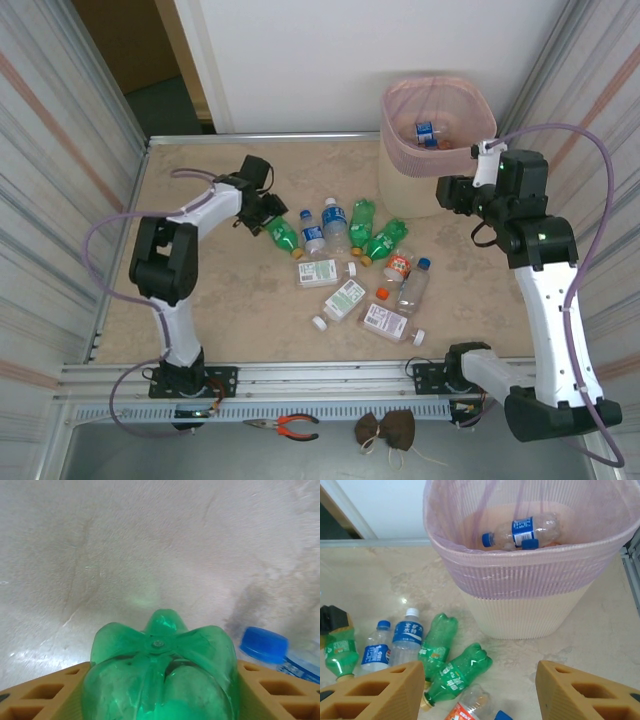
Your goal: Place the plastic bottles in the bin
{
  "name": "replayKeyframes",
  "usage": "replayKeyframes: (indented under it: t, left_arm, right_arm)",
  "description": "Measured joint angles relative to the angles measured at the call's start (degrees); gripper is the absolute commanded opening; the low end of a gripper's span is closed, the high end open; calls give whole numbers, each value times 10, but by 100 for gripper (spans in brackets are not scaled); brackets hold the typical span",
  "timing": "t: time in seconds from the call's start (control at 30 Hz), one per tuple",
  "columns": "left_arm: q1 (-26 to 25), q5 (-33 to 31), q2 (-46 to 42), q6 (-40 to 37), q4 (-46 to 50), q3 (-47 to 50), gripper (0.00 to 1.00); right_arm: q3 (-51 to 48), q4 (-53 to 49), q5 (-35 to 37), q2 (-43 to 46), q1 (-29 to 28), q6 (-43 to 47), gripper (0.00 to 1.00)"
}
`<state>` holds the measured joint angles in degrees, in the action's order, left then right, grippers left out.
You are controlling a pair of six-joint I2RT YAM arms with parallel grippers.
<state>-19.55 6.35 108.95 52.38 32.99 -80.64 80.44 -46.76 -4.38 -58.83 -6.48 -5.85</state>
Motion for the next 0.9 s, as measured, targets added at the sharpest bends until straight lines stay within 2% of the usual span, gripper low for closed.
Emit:
replayKeyframes:
  t: [0.23,0.47,0.73,0.9]
  left_arm:
    - [0,-4,-138,-26,-26,49,59]
    - [0,35,-278,-90,-98,113,55]
    - [1,159,-422,-200,-205,177,55]
    - [1,245,-491,-238,-276,204,54]
  right_arm:
    - [0,9,-30,9,-14,-18,59]
    - [-48,89,-99,43,-56,-58,59]
    - [-92,186,-142,43,-166,-73,60]
    - [-106,239,-151,36,-239,-76,61]
